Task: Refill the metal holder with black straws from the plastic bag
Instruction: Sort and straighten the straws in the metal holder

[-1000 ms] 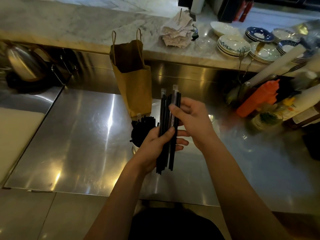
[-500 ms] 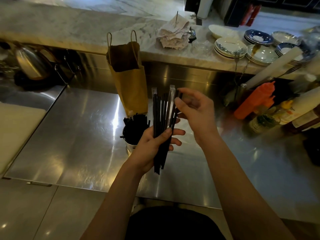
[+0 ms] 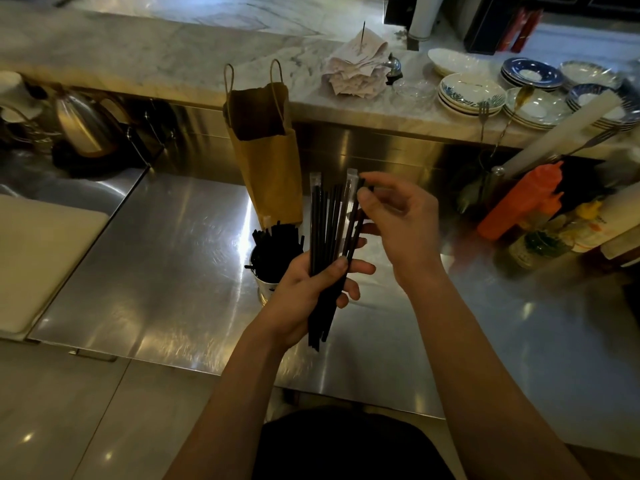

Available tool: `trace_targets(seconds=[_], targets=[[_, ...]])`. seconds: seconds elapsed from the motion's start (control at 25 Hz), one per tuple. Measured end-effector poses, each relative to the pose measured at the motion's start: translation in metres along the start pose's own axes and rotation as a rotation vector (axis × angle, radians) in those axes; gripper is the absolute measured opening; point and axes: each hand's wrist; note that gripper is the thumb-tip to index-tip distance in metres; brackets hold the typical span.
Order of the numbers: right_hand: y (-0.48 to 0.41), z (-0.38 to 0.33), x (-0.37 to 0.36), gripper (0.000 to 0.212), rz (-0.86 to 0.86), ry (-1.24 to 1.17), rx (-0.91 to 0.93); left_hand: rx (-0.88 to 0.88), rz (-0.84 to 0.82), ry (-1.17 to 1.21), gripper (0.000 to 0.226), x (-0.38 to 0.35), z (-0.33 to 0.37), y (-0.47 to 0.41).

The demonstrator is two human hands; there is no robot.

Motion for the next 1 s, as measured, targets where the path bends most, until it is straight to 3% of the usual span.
trace_targets(seconds=[0.24,0.32,0.4,0.52,0.72,0.84,1.0], targets=[[-0.007,0.006,0.008,0.012,0.131,0.004,-0.029,-0.017,0.054,0.04,0.032,0.005,0.001,-0.004],[-0.018,0.004,0.021,0.012,0.287,-0.227,-0.146,-0.01,0.071,0.059,0.032,0.01,0.003,-0.006],[-0.024,0.001,0.032,0.009,0.405,-0.623,-0.269,-0.013,0.124,0.069,0.029,0.013,0.003,-0.009],[-0.02,0.014,0.023,0.009,0.313,-0.782,-0.399,-0.057,0.306,0.171,0.026,0.013,0.002,-0.021],[0.002,0.037,-0.023,0.011,-0.021,-0.393,-0.427,-0.163,0.688,0.307,0.027,0.015,0.005,-0.042],[0.004,0.042,-0.032,0.011,-0.165,-0.032,-0.34,-0.232,0.71,0.359,0.024,0.017,0.012,-0.044],[-0.005,0.039,-0.023,0.02,-0.55,0.456,-0.233,-0.187,0.699,0.193,0.018,0.015,0.015,-0.044]])
Point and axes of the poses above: each hand's wrist, its own y-axis away from the middle knuckle, its own x-axis out of the back of the hand, z = x × y, and after that the axes turned 4 degrees about -y, right-handed
